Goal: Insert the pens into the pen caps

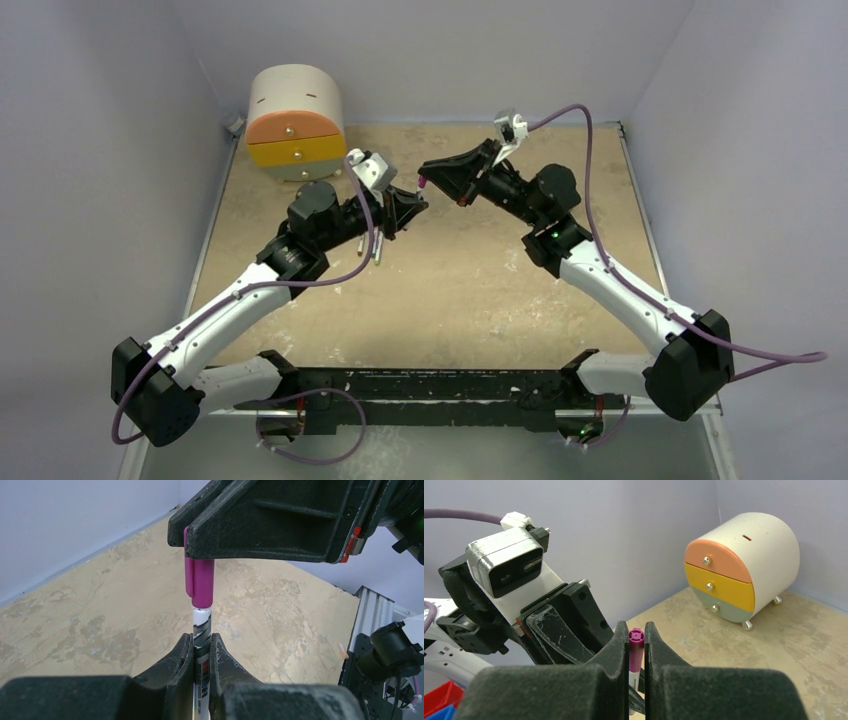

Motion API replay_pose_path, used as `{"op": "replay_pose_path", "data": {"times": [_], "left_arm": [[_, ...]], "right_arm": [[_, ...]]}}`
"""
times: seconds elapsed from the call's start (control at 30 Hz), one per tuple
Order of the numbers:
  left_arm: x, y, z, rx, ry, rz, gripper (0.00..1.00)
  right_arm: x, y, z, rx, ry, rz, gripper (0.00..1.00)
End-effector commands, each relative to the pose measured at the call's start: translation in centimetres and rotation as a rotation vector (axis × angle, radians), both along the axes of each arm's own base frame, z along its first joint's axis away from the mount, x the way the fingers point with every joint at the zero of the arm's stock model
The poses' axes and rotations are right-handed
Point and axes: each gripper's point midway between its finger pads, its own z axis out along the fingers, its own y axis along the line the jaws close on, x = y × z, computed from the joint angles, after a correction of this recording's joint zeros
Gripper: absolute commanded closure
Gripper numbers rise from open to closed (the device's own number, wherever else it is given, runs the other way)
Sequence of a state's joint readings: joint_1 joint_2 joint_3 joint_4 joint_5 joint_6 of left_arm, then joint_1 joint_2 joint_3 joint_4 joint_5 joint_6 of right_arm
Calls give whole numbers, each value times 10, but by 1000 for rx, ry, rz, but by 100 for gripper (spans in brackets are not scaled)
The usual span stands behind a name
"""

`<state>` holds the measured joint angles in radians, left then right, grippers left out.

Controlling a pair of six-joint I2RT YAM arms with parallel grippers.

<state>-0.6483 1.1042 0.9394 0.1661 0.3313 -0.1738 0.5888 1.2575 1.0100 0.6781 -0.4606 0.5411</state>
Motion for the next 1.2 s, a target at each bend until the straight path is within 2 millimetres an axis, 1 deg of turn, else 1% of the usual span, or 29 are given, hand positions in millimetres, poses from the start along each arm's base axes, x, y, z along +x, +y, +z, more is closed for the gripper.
{"op": "replay_pose_path", "data": {"times": [0.0,0.13,0.2,0.23,0.37,0.53,0.63,0.73,0.83,1.0,1.17], "left_arm": [[4,7,77,-161,-166,49,100],[10,4,96,-190,-193,53,100],[10,4,108,-213,-216,52,100],[10,4,113,-223,-228,52,100],[9,7,131,-271,-267,63,100],[7,8,147,-306,-299,61,100],[4,14,158,-339,-324,74,100],[0,21,169,-379,-347,90,100],[-3,22,174,-392,-360,87,100],[-6,21,177,-391,-370,72,100],[-6,28,182,-393,-392,104,100]], "right_arm": [[3,5,-34,-108,72,10,100],[-1,7,-58,-152,100,27,100],[-6,8,-73,-168,123,43,100],[-8,9,-77,-171,129,49,100],[-16,12,-91,-173,157,71,100],[-25,17,-109,-179,195,96,100],[-28,17,-120,-182,219,100,100],[-31,17,-126,-178,237,113,100],[-35,20,-131,-180,255,130,100],[-41,26,-143,-201,298,168,100],[-49,31,-155,-229,341,186,100]]}}
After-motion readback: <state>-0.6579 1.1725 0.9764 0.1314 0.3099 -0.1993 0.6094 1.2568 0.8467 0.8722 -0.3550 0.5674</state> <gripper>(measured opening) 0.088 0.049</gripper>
